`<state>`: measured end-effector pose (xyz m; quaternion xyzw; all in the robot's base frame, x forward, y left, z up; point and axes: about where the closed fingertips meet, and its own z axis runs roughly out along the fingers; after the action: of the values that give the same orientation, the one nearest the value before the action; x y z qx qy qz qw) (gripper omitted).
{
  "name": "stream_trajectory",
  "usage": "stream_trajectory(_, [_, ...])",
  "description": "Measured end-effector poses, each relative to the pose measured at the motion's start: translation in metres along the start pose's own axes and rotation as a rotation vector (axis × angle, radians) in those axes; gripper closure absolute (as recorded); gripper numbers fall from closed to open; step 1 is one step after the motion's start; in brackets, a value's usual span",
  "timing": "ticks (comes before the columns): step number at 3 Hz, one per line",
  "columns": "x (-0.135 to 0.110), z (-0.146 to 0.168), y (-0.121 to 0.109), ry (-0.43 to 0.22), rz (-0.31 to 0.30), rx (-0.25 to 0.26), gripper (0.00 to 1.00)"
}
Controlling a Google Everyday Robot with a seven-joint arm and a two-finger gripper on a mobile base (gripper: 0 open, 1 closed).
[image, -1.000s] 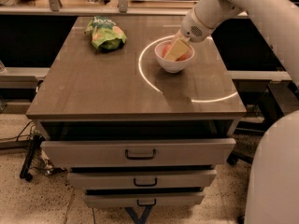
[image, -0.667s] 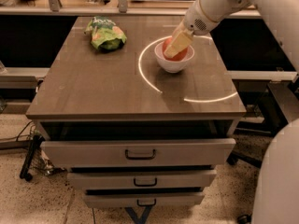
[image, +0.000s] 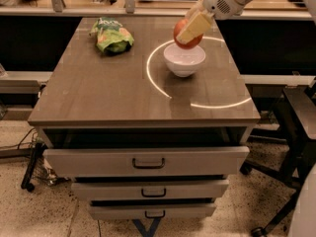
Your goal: Pick apple from white bowl and place on counter
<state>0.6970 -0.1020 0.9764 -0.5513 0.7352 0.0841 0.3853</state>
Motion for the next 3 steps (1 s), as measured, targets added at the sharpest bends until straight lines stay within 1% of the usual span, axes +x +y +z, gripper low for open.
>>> stream_trajectory(1, [0.017,-0.025,-0.009,0.021,0.013,0.053,1.00])
stream_trajectory(2, [0.040,-0.032,-0.023,0.047,0.025,0.094,1.00])
stream_trajectory(3, [0.053,-0.022,-0.040,0.051,0.027,0.110,1.00])
